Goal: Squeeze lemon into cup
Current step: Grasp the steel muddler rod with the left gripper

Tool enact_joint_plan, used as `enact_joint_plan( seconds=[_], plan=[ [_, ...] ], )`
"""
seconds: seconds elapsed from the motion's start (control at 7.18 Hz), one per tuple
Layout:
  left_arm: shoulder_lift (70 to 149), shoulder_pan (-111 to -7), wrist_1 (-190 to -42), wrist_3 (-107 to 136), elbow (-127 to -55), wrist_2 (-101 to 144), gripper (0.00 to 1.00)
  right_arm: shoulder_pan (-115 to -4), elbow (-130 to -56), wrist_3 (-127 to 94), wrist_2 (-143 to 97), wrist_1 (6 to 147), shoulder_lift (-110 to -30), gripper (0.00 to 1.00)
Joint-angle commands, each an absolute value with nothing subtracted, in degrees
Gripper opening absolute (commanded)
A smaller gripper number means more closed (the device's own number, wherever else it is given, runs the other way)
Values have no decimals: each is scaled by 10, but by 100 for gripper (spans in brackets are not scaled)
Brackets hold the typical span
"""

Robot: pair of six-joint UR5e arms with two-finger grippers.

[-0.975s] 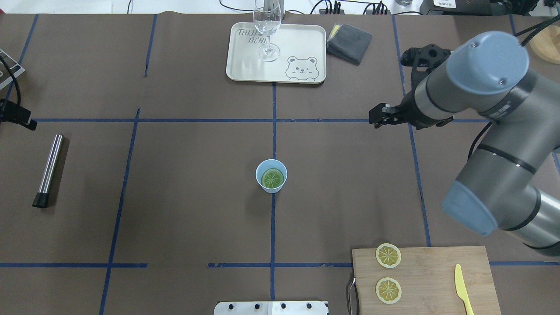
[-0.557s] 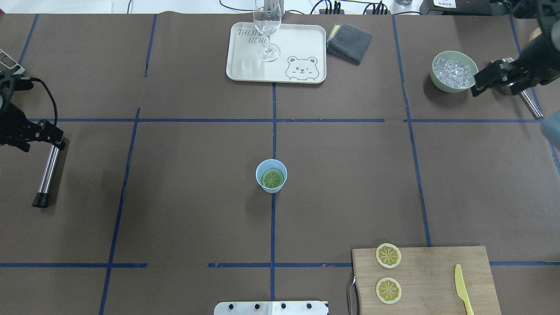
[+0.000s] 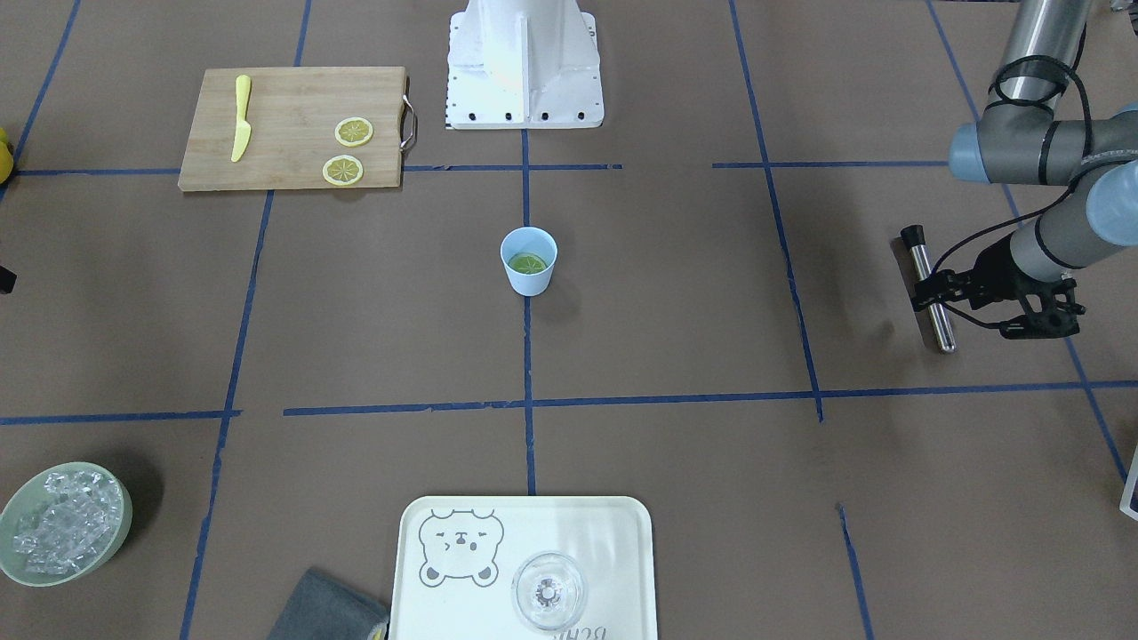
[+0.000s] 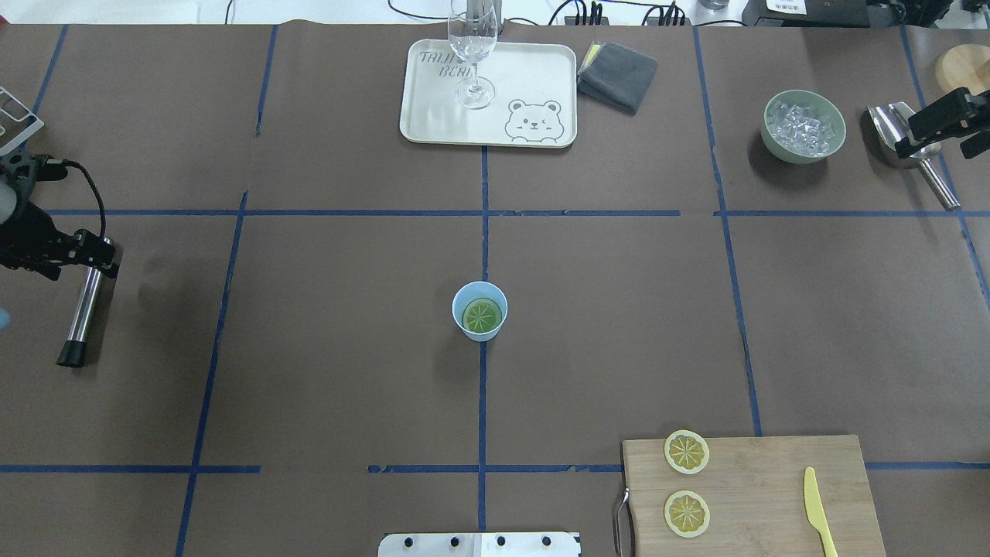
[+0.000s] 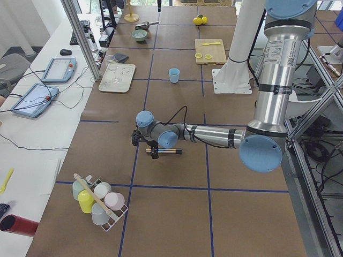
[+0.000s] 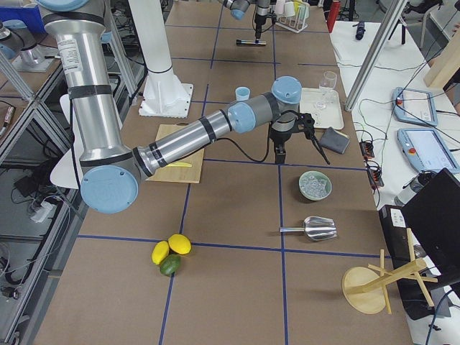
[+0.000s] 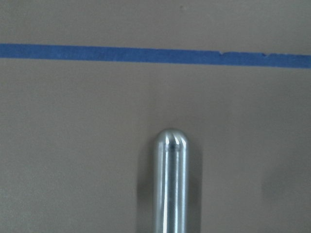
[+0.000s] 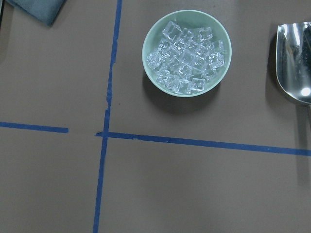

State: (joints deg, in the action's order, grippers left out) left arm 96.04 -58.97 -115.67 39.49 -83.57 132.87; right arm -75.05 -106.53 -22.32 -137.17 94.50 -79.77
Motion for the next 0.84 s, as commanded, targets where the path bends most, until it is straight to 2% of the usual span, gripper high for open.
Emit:
enact_joint_plan(
  seconds=[0.0,0.14,0.28,0.56,0.7],
  plan=[
    [969,-583,-1161,396,-827,1312,100,-751,-1059,-222,-1372,945,-801,100],
    [969,-582,-1161,396,-827,1311,100,-751,-1059,-222,-1373,945,-802,100],
    [969,-582,-1160,398,-828,1307,81,-751,-1058,-222,-1372,945,-802,100],
    [969,-582,-1160,397,-828,1307,9,-751,-1058,-222,-1373,945,-802,100],
    [969,-582,-1160,397,-829,1302,0,-751,-1058,-222,-1373,945,-803,100]
  ],
)
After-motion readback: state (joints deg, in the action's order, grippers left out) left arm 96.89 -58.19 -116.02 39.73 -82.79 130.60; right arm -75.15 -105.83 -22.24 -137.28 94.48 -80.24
